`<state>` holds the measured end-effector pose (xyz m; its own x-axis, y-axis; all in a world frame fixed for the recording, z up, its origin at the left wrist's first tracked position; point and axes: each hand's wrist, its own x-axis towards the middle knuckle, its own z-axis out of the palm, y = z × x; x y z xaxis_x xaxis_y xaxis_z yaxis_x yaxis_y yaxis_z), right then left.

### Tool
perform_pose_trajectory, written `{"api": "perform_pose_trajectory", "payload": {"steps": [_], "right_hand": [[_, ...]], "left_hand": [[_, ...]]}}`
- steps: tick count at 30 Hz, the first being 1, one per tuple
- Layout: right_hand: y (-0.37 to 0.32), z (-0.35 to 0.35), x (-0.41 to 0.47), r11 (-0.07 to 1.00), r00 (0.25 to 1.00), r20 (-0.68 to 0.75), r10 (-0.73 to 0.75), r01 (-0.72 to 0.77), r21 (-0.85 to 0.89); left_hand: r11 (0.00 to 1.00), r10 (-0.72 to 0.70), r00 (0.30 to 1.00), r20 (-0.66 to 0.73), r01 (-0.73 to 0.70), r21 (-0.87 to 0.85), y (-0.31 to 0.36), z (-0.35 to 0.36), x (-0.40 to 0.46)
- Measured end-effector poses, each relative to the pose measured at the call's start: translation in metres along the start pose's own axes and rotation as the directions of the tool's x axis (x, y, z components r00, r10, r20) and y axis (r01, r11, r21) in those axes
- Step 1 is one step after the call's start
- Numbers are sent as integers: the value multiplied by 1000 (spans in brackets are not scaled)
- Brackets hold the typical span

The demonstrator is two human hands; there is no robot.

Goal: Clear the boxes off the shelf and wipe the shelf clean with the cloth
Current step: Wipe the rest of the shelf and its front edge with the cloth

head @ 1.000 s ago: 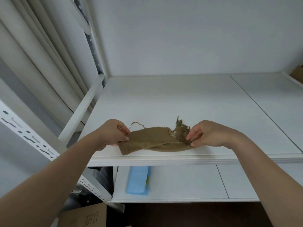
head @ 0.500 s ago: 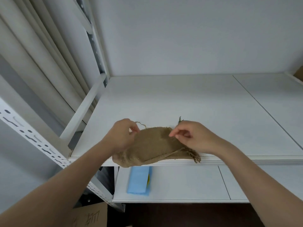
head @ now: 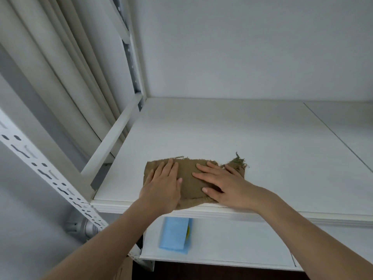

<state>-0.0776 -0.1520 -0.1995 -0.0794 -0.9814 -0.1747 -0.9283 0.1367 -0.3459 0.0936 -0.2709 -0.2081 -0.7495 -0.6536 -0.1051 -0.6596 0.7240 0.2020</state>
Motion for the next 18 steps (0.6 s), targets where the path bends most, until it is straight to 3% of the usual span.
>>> {"api": "perform_pose_trajectory", "payload": {"steps": [3, 6, 11, 18], "right_hand": [[4, -10, 4, 999, 999, -21, -35, 34, -33], [1, -3, 7, 997, 999, 35, -41, 43, -70], [-7, 11, 29, 986, 998, 35, -52, 57, -158], [-21, 11, 77, 980, 997, 45, -66, 74, -185]], "left_hand": [[999, -17, 999, -48, 19, 31, 6, -2, -8], [996, -89, 996, 30, 88, 8, 15, 3, -19], [969, -246, 968, 39, 247, -22, 7, 3, -10], [950, -312, 949, 48, 310, 33, -27, -2, 12]]}}
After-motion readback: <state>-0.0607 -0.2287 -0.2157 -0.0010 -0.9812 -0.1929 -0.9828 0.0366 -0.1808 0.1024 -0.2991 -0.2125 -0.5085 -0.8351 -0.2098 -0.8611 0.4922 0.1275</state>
